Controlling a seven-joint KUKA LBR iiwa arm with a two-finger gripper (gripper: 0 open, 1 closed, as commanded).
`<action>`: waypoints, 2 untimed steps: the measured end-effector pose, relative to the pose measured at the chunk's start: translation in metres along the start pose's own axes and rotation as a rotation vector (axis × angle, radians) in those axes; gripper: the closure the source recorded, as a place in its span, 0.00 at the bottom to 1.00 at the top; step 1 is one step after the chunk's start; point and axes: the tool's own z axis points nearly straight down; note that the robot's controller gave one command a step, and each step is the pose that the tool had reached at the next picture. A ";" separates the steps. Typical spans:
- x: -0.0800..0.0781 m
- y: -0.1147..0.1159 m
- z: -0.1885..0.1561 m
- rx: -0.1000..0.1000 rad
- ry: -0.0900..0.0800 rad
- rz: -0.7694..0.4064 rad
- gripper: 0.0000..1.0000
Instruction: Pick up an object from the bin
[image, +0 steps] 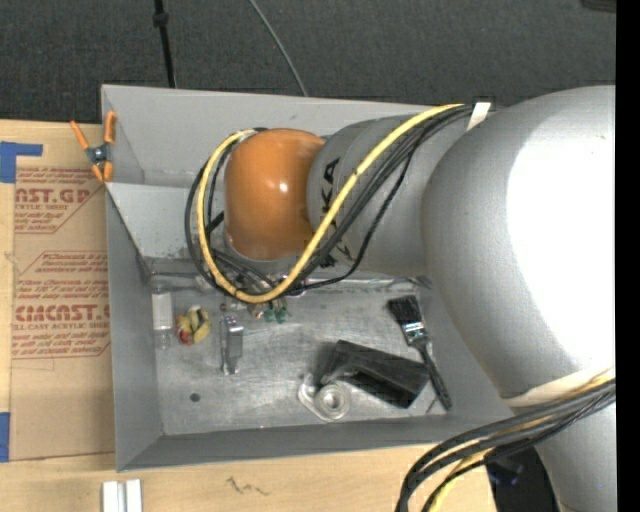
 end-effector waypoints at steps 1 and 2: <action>-0.010 0.027 0.047 0.003 0.009 0.057 1.00; -0.010 0.026 0.047 0.003 0.009 0.057 1.00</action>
Offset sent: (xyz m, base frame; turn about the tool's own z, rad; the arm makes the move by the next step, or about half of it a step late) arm 0.0000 0.0000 0.0000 0.0000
